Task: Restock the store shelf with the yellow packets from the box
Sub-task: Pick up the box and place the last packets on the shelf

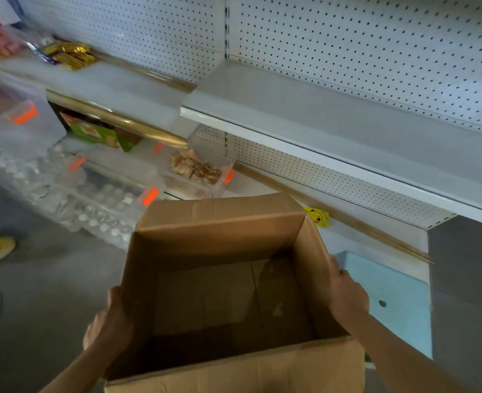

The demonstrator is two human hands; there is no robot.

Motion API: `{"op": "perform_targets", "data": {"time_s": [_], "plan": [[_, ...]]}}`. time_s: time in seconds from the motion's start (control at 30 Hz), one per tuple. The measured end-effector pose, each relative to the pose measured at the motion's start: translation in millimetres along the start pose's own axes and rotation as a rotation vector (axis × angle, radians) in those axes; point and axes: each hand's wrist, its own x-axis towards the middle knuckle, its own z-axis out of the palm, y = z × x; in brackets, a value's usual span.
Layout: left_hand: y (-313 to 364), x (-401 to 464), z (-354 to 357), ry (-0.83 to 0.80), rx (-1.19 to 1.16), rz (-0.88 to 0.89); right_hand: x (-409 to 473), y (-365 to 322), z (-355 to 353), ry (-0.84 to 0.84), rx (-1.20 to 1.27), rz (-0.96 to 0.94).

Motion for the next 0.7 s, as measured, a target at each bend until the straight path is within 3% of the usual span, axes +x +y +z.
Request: {"op": "perform_targets", "data": {"time_s": [0.33, 0.7], "plan": [[-16, 31, 60, -0.077, -0.074, -0.131, 68, -31, 39, -0.051, -0.097, -0.100], [-48, 92, 186, -0.099, -0.202, -0.382, 183, -83, 146, -0.103, -0.204, -0.316]]}}
